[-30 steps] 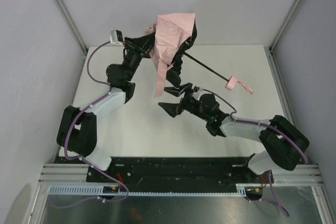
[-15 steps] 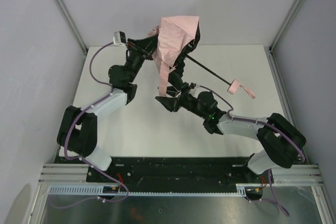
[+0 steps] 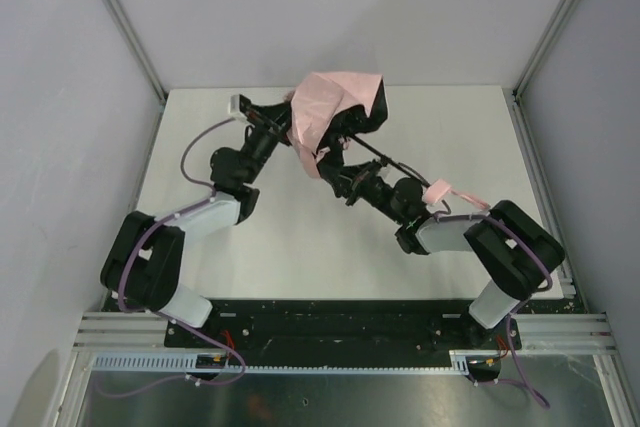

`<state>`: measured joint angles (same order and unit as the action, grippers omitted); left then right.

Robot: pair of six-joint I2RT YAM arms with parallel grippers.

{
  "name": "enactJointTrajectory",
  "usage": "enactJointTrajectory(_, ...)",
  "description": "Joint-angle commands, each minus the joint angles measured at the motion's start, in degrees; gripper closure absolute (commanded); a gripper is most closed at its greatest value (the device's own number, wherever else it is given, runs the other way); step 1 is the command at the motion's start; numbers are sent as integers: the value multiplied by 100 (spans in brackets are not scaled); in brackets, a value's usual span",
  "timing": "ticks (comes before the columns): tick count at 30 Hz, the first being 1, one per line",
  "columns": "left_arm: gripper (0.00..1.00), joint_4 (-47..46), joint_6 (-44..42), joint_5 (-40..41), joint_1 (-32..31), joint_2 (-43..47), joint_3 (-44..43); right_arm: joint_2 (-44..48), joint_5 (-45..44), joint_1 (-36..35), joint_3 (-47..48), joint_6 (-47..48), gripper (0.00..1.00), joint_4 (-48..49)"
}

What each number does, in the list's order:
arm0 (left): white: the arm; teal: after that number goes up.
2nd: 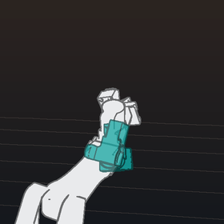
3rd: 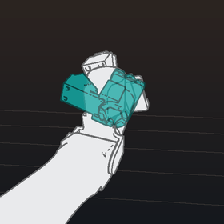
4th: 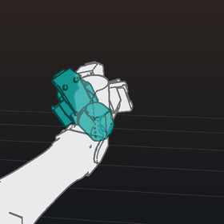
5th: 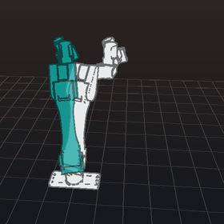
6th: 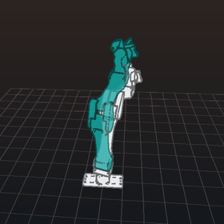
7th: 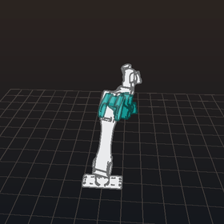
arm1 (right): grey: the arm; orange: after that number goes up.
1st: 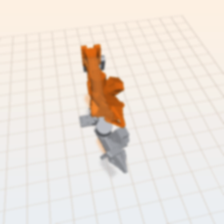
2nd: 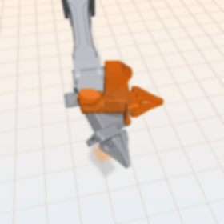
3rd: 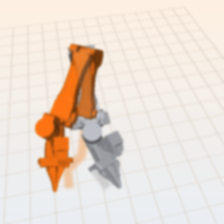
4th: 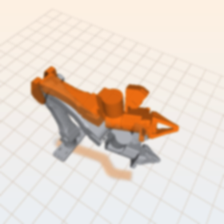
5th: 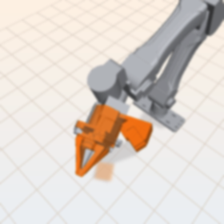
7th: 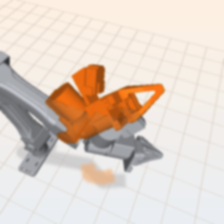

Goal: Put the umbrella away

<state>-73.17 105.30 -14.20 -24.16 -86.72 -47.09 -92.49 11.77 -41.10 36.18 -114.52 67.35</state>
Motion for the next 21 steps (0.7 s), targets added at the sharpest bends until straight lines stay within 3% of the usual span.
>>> enactJointTrajectory(1, 100, -2299, 1090, -108, -185, 532, 505, -372, 362, 357, -260, -40, 100, 1573)
enactJointTrajectory(12, 100, -1993, 1367, -435, -604, 1459, 1740, -921, 748, 1241, -487, 1198, 100, 2116)
enactJointTrajectory(21, 100, 252, 576, -1463, -577, 2277, 2322, -358, 1143, 1708, -516, 2485, 100, 1927)
